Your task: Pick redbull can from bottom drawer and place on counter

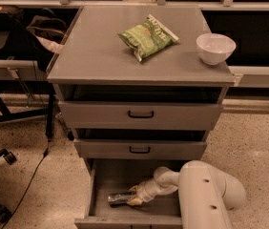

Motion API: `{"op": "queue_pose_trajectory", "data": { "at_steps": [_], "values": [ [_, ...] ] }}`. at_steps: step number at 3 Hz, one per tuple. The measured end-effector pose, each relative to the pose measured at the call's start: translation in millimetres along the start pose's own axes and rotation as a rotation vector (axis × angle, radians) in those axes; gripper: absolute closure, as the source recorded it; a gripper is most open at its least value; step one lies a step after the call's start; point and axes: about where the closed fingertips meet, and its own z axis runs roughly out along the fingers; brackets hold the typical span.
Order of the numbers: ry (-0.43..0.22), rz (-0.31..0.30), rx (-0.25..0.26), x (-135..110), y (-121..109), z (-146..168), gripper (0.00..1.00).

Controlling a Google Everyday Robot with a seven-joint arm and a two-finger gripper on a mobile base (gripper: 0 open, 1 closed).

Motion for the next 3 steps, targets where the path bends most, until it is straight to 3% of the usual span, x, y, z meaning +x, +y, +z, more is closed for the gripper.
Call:
{"op": "queue_pose_trajectory", "data": {
  "at_steps": [1, 2, 3],
  "values": [
    [-0.093, -0.015, -0.029, -21, 1, -18, 1.0],
    [-0.223, -0.069, -0.014, -59, 11, -71, 1.0],
    [-0.261, -0.109, 0.081, -86, 24, -116, 1.0]
  ]
}}
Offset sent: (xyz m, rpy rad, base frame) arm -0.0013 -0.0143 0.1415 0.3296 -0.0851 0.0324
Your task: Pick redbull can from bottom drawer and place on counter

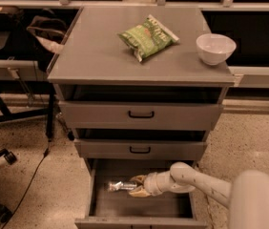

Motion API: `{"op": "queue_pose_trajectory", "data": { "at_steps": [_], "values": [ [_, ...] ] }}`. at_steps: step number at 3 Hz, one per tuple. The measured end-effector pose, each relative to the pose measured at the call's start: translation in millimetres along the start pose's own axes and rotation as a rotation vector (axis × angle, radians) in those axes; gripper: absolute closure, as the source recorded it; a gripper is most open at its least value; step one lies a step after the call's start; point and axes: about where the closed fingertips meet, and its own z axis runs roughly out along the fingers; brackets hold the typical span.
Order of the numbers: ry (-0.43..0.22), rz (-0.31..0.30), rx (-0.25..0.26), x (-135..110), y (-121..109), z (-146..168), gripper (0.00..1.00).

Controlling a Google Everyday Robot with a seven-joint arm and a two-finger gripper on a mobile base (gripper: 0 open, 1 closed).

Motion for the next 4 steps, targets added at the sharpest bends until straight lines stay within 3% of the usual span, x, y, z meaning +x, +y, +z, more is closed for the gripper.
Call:
{"op": "queue_pose_trajectory", "data": {
  "at_steps": [1, 2, 3, 4],
  "values": [
    [0.009, -0.051, 0.139, -37, 2, -35, 1.0],
    [0.028, -0.079, 0.229, -61, 24, -46, 1.0],
    [0.056, -0.089, 0.364, -80, 32, -52, 1.0],
    [0.049, -0.091, 0.353, -83, 32, -51, 1.0]
  ]
}}
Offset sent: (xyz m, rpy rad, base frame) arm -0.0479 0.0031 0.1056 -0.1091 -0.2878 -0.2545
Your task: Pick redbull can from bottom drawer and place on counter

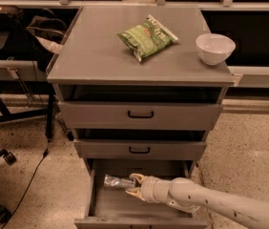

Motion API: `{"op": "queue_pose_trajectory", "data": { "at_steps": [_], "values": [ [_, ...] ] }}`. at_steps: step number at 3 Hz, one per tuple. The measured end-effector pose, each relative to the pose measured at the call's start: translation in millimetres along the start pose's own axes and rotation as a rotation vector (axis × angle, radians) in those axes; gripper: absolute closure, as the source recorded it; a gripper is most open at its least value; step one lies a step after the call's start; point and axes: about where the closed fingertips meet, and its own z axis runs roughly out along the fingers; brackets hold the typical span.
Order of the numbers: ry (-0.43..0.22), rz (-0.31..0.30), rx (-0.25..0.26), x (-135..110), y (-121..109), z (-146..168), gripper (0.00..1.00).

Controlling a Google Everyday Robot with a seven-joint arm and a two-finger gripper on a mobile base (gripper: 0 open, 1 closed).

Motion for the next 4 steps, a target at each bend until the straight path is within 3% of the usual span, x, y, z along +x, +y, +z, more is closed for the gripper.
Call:
{"op": "queue_pose_trajectory", "data": {
  "at_steps": [1, 2, 3, 4],
  "values": [
    [-0.022, -0.002, -0.024, -11, -1, 0, 1.0],
    [-0.076, -0.071, -0.011, -86, -5, -37, 1.0],
    [-0.102, -0.147, -0.018, -147, -5, -70, 1.0],
    [-0.142, -0.257, -0.006, -228, -7, -115, 1.0]
  ]
}}
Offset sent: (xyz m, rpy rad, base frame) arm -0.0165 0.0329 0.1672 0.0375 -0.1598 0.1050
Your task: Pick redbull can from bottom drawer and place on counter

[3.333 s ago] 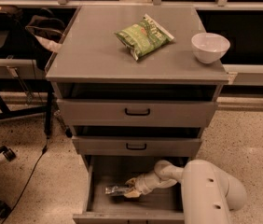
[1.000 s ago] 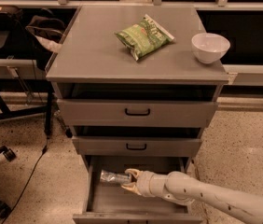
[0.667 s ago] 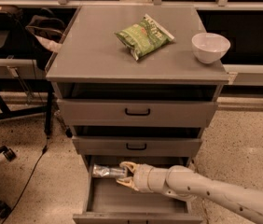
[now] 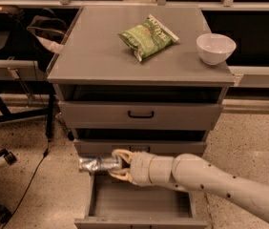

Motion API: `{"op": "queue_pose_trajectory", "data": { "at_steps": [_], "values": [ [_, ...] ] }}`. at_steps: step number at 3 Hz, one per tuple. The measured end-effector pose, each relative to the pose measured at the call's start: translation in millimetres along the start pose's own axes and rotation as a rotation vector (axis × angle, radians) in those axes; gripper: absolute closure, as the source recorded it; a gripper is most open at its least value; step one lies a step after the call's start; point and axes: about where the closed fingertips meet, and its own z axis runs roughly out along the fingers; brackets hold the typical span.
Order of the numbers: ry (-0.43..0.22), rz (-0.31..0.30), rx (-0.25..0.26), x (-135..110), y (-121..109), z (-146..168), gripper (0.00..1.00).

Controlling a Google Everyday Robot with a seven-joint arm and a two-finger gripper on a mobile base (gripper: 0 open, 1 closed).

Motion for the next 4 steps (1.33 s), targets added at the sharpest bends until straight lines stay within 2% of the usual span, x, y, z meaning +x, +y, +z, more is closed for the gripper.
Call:
{"op": "queue_pose_trajectory", "data": {
  "at_steps": [2, 4],
  "values": [
    [-0.009, -0.163, 0.033, -109, -28, -34, 1.0],
    [-0.007, -0.146, 0.028, -105, -21, -31, 1.0]
  ]
}}
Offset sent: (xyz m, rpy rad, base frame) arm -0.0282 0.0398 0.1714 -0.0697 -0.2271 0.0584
